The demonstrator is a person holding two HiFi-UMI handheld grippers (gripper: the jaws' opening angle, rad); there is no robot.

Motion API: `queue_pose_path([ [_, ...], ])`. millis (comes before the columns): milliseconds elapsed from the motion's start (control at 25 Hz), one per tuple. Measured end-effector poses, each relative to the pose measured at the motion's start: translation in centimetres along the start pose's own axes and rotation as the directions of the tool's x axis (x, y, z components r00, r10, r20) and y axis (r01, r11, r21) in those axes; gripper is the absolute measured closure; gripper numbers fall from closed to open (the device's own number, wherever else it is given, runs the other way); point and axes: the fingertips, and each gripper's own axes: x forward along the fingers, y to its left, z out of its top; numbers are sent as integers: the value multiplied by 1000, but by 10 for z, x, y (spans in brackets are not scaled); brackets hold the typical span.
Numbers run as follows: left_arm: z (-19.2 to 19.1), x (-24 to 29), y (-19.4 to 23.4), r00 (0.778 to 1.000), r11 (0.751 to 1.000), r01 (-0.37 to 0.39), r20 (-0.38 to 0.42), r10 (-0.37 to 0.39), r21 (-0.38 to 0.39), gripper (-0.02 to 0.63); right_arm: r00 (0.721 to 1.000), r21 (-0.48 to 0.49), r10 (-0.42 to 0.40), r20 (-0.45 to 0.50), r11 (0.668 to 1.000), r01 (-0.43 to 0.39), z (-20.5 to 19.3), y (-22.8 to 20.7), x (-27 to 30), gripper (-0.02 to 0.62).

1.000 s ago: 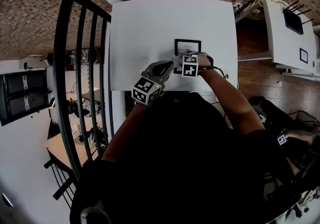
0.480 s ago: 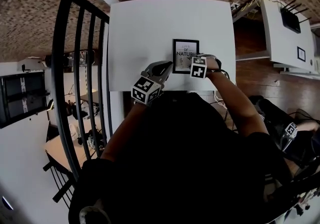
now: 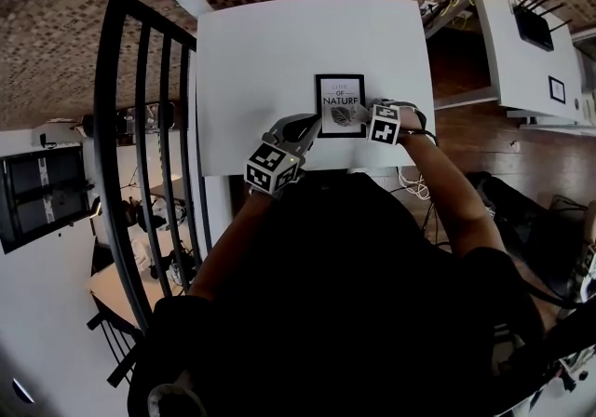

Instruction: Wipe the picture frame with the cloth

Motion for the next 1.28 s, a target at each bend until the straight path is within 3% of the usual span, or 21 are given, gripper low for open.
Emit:
queue_pose_path([
  [160,-2,-1,0,1000,1000,0,-2,0,6,606,1000,21,-11,3,1000,11,-4,-3,-5,491],
  [360,-4,-2,3,1000,1000,-6,-8,6,-16,606,995,-24,-34,97,999,36,46,-4,-21,491],
  [520,-10,-4,6,1000,1000,-22,-20,21,-12,606,987,-91,15,158,996,0,95,16,-20,491],
  [760,-22,-14,11,997,999,-45,-58,44,-15,606,985,-175,91,144,982,-66,131,51,1,489],
  [920,-24,-19,12,997,998,-56,-56,54,-33,606,990,-196,109,94,977,-89,122,60,16,489],
  [1280,-28,-20,15,998,999,-45,-52,43,-30,606,995,-130,87,52,988,-80,80,54,14,489],
])
